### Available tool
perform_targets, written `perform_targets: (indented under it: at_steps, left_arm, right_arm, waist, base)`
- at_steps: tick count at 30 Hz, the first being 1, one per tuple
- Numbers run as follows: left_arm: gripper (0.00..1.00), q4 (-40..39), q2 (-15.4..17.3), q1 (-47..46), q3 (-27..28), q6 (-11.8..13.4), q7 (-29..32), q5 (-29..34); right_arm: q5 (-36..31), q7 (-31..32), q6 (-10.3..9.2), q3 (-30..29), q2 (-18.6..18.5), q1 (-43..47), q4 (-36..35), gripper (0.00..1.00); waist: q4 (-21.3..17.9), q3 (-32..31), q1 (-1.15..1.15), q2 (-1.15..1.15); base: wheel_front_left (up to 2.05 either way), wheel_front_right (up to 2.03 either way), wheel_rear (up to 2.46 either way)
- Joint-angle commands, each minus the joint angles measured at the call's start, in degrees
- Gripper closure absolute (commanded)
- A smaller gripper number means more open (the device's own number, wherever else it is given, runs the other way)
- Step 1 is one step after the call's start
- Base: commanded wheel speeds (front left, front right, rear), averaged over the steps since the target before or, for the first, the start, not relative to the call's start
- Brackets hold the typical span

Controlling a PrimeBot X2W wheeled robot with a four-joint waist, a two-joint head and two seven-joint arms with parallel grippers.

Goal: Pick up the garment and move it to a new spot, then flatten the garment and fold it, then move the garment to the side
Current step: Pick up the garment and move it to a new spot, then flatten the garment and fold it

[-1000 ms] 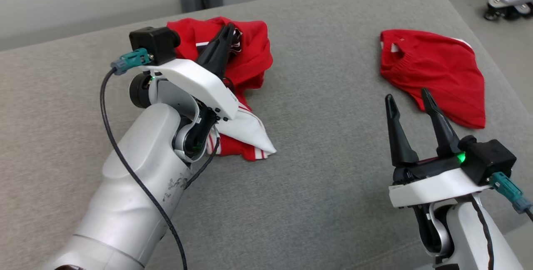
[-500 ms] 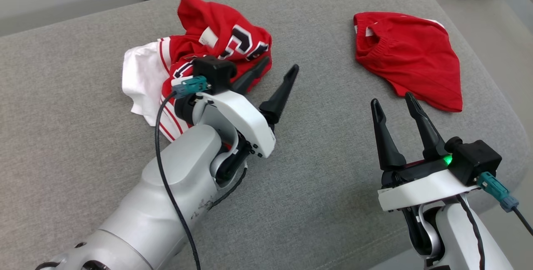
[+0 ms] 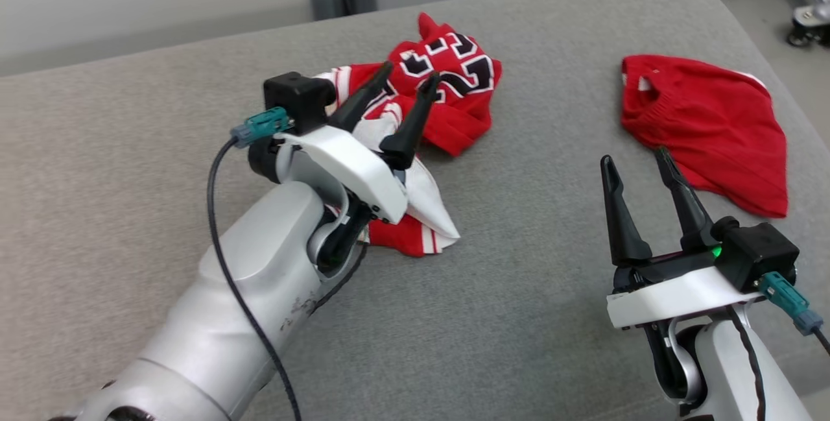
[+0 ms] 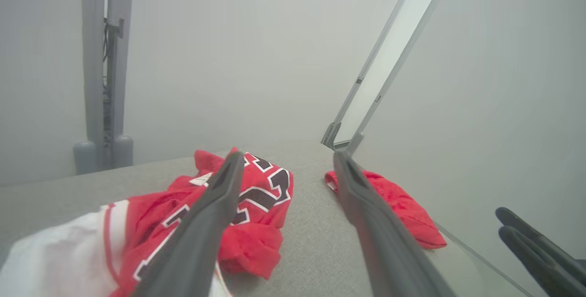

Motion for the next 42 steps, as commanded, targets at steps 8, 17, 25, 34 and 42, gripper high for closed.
perform_targets:
  at_steps: [8,17,25,34,42]
  left_arm:
    - [0.0,-13.15,4.52,13.44,14.75,6.62,-0.1,19.39]
    - [0.0,-26.57,1.95,35.33,28.16,8.8,-0.13,31.68]
    - [0.0,-34.12,-0.17,48.07,34.23,12.25,-0.14,40.08]
    - [0.0,-35.86,-0.18,50.62,33.46,14.03,-0.15,38.06]
    - [0.0,-35.19,-0.17,49.91,33.73,14.03,-0.15,37.87]
  right_arm:
    - [-1.03,-0.28,0.0,-0.79,-2.81,2.28,-1.26,0.0]
    - [-1.31,-0.28,0.01,-2.27,-4.26,6.34,-1.45,0.0]
    - [-0.98,-0.28,0.01,-2.59,-4.04,9.66,-2.94,0.0]
    - [-1.41,-0.28,0.01,-1.76,-3.97,10.76,-2.51,0.0]
    - [-0.96,-0.28,0.01,-1.89,-3.78,10.22,-2.3,0.0]
  waist:
    - [7.69,-6.14,0.0,0.0]
    - [11.49,-10.46,0.0,0.0]
    - [12.36,-11.48,0.0,0.0]
    - [11.8,-11.55,0.0,0.0]
    - [11.15,-11.03,0.0,0.0]
  base:
    - [0.0,0.0,0.0]
    - [0.0,0.0,0.0]
    - [0.0,0.0,0.0]
    - [0.0,0.0,0.0]
    - [0.0,0.0,0.0]
